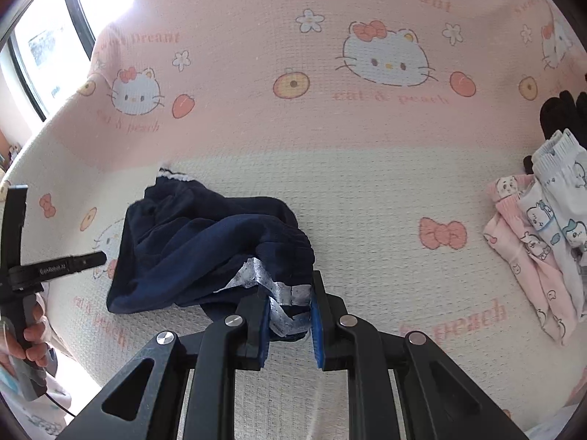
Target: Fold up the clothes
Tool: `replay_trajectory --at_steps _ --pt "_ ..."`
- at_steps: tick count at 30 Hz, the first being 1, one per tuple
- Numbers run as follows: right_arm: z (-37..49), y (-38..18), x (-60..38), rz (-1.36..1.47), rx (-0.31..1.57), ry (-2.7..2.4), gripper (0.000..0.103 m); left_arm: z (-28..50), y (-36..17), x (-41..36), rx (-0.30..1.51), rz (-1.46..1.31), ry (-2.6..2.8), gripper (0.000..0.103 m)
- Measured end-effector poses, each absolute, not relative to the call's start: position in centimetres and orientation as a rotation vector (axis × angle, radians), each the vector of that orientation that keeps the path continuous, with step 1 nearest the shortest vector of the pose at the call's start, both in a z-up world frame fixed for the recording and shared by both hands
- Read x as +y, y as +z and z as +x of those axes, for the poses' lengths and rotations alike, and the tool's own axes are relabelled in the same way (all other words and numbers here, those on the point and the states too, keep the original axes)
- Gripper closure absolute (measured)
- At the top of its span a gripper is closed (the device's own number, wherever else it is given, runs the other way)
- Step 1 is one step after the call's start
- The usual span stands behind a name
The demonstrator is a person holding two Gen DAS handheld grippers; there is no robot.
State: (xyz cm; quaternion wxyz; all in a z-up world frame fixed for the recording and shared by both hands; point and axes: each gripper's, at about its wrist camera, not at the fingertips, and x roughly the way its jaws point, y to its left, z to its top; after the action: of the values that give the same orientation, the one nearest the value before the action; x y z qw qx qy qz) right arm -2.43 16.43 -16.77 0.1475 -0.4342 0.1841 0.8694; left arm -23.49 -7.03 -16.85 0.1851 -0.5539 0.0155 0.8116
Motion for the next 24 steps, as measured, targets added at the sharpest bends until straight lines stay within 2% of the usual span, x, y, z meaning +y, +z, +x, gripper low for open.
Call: replay_trajectory --at_steps 7,11,13,14,15,17,18,20,22,24 --pt "-2.1 -16.8 17.8 -1.266 0.547 2.492 0.087 -23.2 -16.2 -5.8 -0.021 -1.498 2.24 0.089" --pt "-2.2 -17.8 18.1 -1.361 0.582 2.476 0.086 -23.4 -17.3 -5.5 -0.044 -1.597 2.174 0.085" --pt "-2.3 -18.2 18.0 -1.426 0.58 2.466 0.075 -23.4 -17.9 -5.4 -0.097 -1.653 2.092 0.083" --pt "-2.3 -18.2 18.1 -1.451 0.581 2.462 0.056 -23.4 -18.1 -5.3 -0.126 -1.676 2.05 0.077" --pt "-2.3 -18.2 18.2 -1.475 0.582 2.459 0.044 -23.4 -18.3 -5.3 -0.158 -1.691 2.017 0.072" --pt "-2.1 -18.2 18.3 -1.527 0.592 2.43 0.041 -23.1 -18.0 -5.3 -0.183 -1.681 2.02 0.049" --pt "-2.1 -18.1 18.6 -1.572 0.619 2.393 0.041 -22.8 -17.6 -5.3 -0.17 -1.658 2.049 0.048" --pt "-1.6 -17.8 19.3 -1.634 0.722 2.372 0.04 -21.9 -16.3 -4.7 -0.034 -1.579 2.175 0.048" --pt "-1.1 -17.0 20.1 -1.617 0.79 2.41 0.04 -20.6 -15.2 -3.5 0.198 -1.465 2.285 0.048" --pt "-0.8 -16.4 20.4 -1.599 0.771 2.444 0.037 -18.9 -14.3 -2.7 0.426 -1.343 2.354 0.048"
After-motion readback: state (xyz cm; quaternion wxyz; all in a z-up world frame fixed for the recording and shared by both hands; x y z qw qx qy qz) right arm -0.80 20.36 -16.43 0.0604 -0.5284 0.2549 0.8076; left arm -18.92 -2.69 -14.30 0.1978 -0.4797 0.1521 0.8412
